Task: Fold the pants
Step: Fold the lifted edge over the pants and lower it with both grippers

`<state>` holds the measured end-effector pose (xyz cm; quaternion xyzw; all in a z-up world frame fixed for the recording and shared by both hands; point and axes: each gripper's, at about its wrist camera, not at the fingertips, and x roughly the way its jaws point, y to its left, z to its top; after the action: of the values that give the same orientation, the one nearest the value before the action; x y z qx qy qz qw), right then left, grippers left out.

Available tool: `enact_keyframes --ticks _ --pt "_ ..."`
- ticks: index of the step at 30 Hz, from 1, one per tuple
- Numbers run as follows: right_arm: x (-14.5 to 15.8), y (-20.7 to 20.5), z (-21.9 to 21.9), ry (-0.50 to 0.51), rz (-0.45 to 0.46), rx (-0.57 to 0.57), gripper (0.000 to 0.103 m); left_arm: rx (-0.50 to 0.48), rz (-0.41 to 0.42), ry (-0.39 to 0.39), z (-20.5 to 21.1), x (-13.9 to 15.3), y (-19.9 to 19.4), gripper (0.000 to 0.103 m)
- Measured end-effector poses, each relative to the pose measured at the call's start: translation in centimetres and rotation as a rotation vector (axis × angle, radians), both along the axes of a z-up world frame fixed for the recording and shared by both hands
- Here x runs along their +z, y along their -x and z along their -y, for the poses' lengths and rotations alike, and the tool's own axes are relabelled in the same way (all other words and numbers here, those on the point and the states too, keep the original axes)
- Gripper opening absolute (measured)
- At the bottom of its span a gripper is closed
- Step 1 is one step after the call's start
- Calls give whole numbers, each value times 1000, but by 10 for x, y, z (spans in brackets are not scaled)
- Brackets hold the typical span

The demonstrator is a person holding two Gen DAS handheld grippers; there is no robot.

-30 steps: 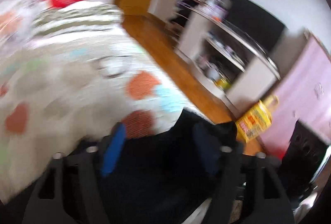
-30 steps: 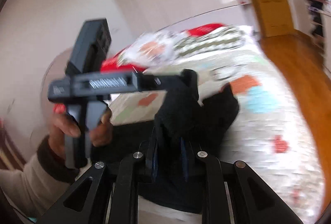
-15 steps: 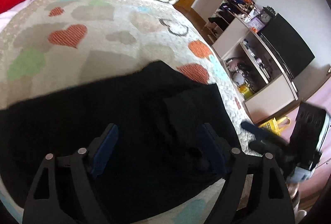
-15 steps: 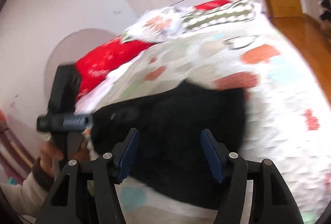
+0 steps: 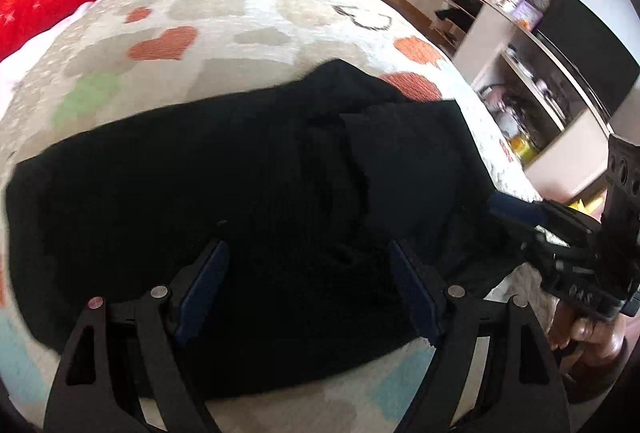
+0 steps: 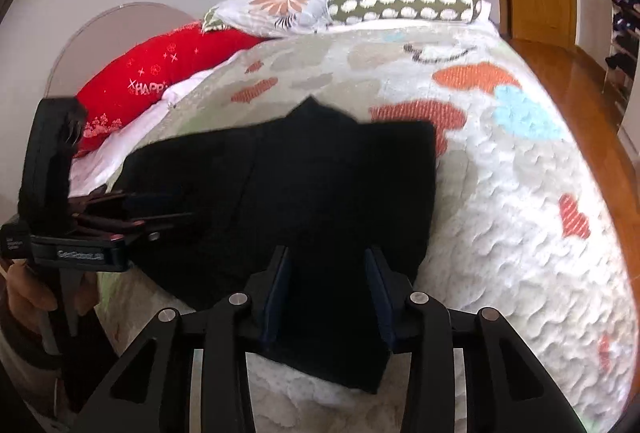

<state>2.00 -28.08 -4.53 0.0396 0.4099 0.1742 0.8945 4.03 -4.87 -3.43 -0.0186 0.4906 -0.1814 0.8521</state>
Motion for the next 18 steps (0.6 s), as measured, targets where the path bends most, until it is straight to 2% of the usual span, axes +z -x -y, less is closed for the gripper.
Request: enact_keyframes --ticks 4,7,9,12,18 --pt "7 -11 2 24 9 -47 40 19 71 6 0 24 2 82" --pt "9 -20 1 51 16 -75 40 19 93 20 11 31 -2 82" --pt "8 -26 2 79 11 -95 40 22 98 8 21 28 -7 82" --pt "4 -36 5 68 -8 -107 40 18 103 -12 35 19 -12 82" --pt "-12 -56 -3 108 -49 -103 41 54 66 -69 43 -7 -23 82"
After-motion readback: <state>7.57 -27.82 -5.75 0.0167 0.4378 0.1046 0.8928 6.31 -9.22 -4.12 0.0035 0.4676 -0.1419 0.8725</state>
